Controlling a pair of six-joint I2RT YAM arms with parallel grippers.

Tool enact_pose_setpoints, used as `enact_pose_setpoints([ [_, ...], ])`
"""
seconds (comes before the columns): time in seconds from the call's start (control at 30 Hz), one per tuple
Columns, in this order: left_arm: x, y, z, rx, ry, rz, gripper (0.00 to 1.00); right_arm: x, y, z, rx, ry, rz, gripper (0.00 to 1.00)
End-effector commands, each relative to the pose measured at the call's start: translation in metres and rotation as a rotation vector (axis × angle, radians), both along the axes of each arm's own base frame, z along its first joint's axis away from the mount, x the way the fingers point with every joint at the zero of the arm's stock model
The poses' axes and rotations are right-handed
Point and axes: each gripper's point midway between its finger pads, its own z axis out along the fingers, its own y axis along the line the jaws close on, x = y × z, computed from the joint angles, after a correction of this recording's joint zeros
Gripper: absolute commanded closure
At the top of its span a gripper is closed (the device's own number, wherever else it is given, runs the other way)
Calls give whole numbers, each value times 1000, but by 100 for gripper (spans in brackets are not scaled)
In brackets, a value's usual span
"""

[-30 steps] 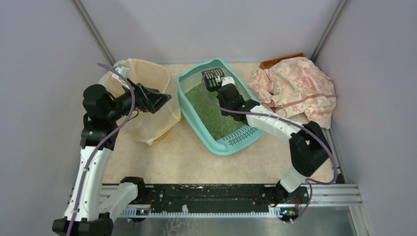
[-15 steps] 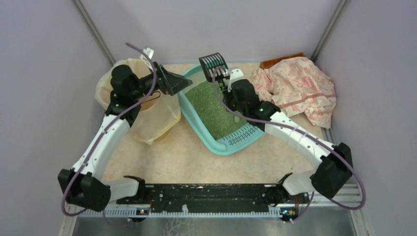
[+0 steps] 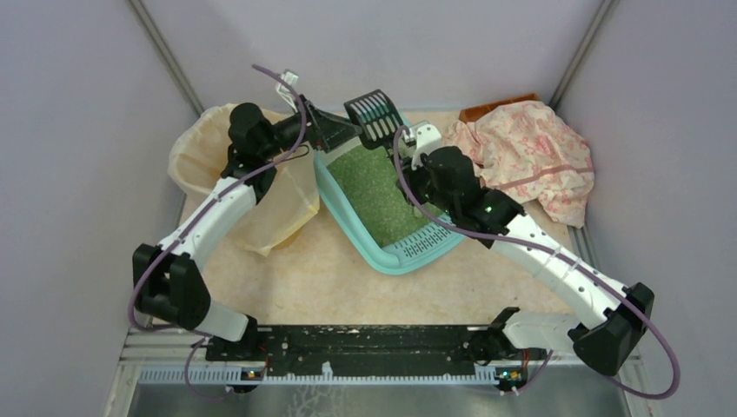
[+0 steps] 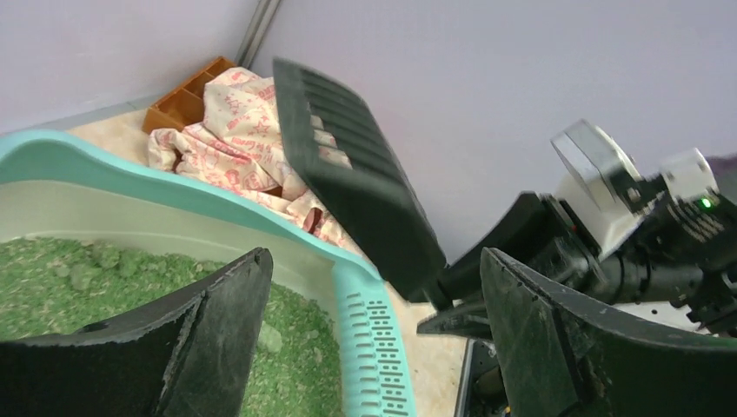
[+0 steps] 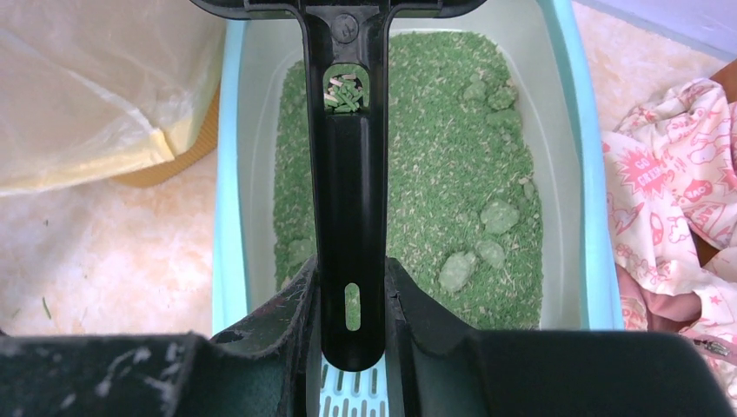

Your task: Clean the litter box

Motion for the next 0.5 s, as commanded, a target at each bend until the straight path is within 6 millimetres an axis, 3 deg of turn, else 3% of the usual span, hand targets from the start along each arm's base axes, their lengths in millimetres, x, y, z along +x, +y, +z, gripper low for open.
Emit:
enact_pose_setpoints([
  [0.0,-5,-27,36,-62,-94,-61,5,-12,5,20,-1,-53,31,100],
  [0.13,-3,-45,44,-74,-111,-76,6,-22,9,18,-10,-52,48,100],
  [0.2,-4,-48,48,-78,-117,-83,12,-26,9,16,-3,-46,55,100],
  [0.23,-4,-48,48,-78,-118,-84,22,-27,9,15,-1,-42,57,100],
  [0.33,-6,-47,51,-79,-122,-74,70,-31,7,13,12,-39,56,100],
  [0.4,-6,-45,51,-73,-118,-56,96,-32,5,13,18,-40,51,100],
  [0.47,-6,-42,50,-56,-124,-39,100,-32,4,14,23,-44,46,100],
])
